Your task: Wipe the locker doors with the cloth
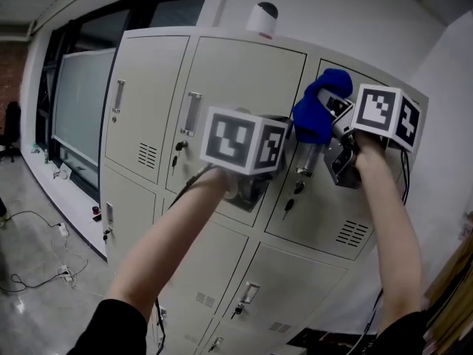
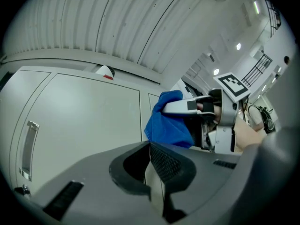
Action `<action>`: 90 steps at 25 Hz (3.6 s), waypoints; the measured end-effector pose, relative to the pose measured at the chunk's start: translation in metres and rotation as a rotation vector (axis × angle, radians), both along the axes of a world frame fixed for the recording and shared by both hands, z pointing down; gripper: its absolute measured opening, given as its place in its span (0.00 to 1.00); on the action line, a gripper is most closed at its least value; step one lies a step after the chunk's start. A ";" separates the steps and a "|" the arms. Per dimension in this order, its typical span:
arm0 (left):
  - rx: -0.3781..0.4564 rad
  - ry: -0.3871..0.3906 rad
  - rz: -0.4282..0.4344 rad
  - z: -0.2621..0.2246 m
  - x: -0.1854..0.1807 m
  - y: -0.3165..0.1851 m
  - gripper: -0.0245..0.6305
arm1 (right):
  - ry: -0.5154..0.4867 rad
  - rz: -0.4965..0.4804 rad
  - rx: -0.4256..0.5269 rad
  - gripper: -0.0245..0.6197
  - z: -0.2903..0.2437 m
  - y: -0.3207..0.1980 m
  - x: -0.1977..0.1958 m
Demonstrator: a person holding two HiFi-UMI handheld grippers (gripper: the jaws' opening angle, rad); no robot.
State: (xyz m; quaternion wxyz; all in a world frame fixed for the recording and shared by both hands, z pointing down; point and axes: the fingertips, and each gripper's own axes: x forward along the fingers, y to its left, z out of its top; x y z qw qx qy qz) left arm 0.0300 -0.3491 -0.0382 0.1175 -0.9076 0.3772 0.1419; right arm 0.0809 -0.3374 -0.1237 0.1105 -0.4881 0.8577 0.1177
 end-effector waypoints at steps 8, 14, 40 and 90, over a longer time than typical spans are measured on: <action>-0.002 0.007 0.027 0.007 0.014 -0.007 0.05 | 0.050 0.035 0.013 0.15 0.008 -0.009 0.010; 0.016 -0.001 0.083 0.002 0.041 0.004 0.05 | 0.050 0.077 0.021 0.15 0.006 -0.001 0.039; 0.064 -0.073 0.336 0.005 0.198 0.053 0.05 | -0.031 0.394 0.002 0.15 0.014 0.058 0.235; 0.047 -0.056 0.012 0.035 0.042 -0.001 0.05 | 0.126 -0.036 -0.038 0.15 0.061 -0.003 0.026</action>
